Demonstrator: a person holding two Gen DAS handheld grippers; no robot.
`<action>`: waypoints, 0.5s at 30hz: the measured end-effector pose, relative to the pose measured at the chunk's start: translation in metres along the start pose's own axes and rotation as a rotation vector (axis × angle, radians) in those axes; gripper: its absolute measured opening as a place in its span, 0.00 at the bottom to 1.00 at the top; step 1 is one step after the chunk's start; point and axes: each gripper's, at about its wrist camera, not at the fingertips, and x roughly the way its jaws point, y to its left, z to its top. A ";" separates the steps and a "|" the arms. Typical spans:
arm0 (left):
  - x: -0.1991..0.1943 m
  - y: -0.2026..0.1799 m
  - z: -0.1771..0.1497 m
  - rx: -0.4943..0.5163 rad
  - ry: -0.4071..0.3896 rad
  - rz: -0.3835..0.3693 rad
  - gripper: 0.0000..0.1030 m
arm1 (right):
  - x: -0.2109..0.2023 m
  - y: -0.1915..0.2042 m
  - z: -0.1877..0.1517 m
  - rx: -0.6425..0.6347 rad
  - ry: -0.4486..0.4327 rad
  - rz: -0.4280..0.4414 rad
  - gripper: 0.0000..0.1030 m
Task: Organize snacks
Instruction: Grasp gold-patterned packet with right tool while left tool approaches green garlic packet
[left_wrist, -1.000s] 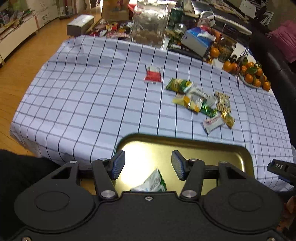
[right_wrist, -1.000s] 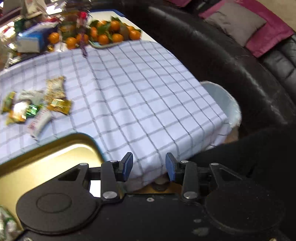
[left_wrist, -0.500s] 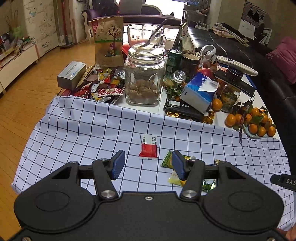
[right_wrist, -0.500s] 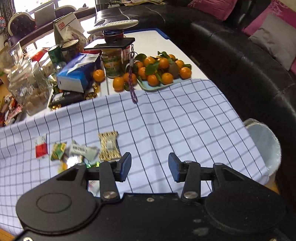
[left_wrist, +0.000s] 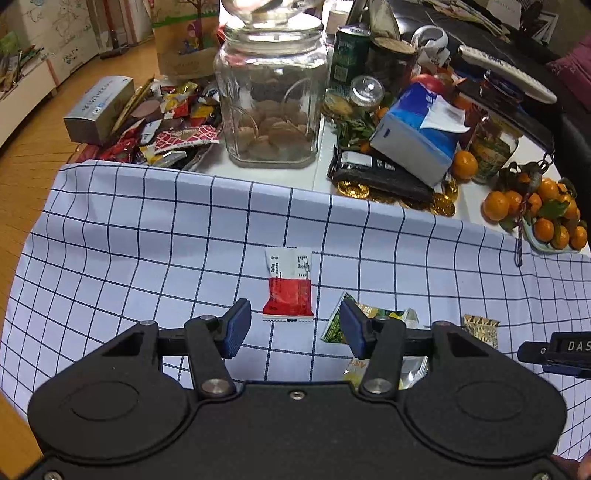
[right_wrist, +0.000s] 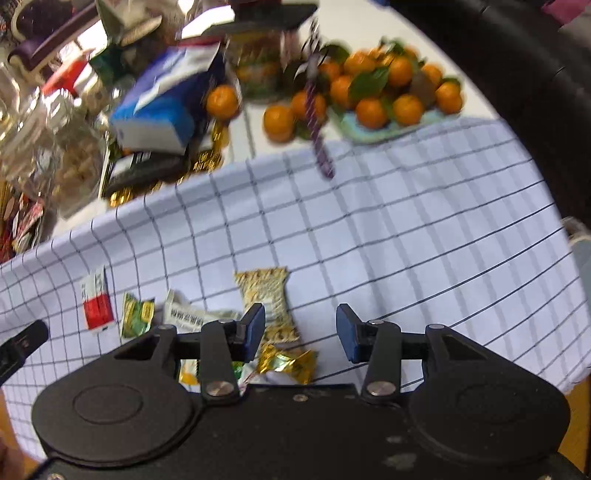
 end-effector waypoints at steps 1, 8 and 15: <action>0.003 -0.002 0.002 0.002 0.014 -0.007 0.55 | 0.006 0.002 0.001 0.012 0.014 -0.007 0.43; 0.007 -0.007 0.013 -0.020 0.040 -0.060 0.55 | 0.020 0.018 0.007 -0.025 -0.020 -0.045 0.42; 0.018 -0.009 0.016 -0.051 0.113 -0.109 0.55 | 0.039 0.021 0.012 -0.020 0.062 0.006 0.42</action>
